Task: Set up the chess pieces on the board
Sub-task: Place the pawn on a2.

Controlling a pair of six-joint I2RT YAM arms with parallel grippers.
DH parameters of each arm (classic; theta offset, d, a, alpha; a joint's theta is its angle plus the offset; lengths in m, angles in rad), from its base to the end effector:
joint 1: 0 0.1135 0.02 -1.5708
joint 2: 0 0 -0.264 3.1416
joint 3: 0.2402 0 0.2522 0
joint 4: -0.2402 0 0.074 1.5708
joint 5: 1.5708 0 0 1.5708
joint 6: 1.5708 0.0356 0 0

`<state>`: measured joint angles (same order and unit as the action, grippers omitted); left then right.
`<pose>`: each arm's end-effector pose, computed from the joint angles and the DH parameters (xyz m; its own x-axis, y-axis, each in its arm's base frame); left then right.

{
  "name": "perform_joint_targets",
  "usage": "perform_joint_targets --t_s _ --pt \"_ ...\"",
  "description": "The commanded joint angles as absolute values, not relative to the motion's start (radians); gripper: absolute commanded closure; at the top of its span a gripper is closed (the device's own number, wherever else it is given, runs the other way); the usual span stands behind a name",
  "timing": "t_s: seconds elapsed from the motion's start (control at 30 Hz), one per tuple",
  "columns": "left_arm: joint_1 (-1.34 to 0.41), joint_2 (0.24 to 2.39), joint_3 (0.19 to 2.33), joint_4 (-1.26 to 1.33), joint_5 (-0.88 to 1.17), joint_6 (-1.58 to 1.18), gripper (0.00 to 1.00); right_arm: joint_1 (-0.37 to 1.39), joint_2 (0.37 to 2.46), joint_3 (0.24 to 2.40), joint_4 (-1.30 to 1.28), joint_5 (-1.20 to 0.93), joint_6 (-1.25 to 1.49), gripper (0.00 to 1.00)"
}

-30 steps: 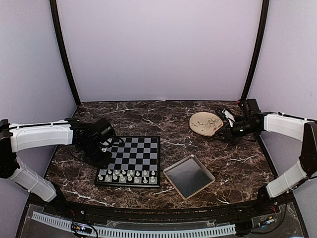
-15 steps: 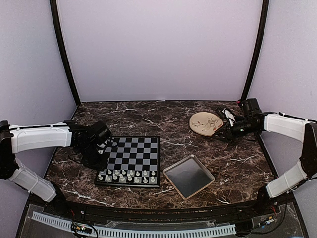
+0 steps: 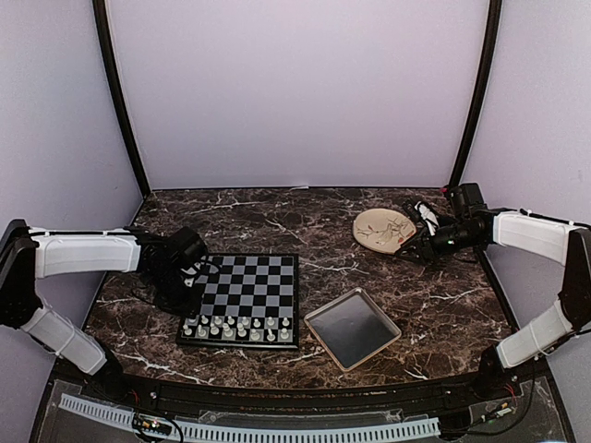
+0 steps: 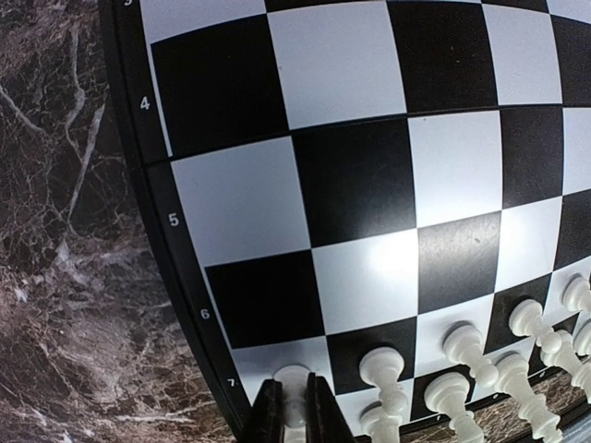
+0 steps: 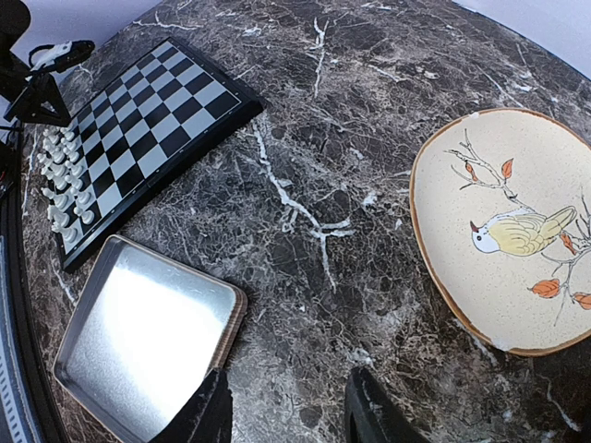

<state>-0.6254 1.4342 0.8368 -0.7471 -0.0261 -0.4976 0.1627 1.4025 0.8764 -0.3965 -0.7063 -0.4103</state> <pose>0.1991 -0.1426 0.1801 -0.9713 0.1128 -0.2093 0.1330 0.9875 -0.0848 0.2713 0.0680 0.2221 -0.5180 -0.3925 -0.7600 -0.7814 0.5787 0.2336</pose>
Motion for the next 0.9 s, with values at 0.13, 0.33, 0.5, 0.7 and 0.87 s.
perform_joint_targets --t_s 0.13,0.33,0.5,0.7,0.87 --pt "-0.621 1.425 0.801 -0.753 -0.022 -0.491 0.93 0.158 1.390 0.867 -0.382 -0.711 -0.420 0.58" --pt "-0.621 1.426 0.794 -0.757 -0.021 -0.498 0.85 0.158 1.391 0.869 -0.382 -0.713 -0.420 0.57" --pt "-0.621 1.417 0.803 -0.769 -0.036 -0.504 0.81 0.158 1.384 0.869 -0.383 -0.712 -0.420 0.57" --pt "-0.621 1.389 0.861 -0.795 -0.063 -0.490 0.73 0.158 1.372 0.890 -0.393 -0.702 -0.409 0.57" --pt "-0.621 1.353 0.977 -0.791 -0.092 -0.421 0.66 0.155 1.364 1.041 -0.517 -0.653 -0.426 0.56"
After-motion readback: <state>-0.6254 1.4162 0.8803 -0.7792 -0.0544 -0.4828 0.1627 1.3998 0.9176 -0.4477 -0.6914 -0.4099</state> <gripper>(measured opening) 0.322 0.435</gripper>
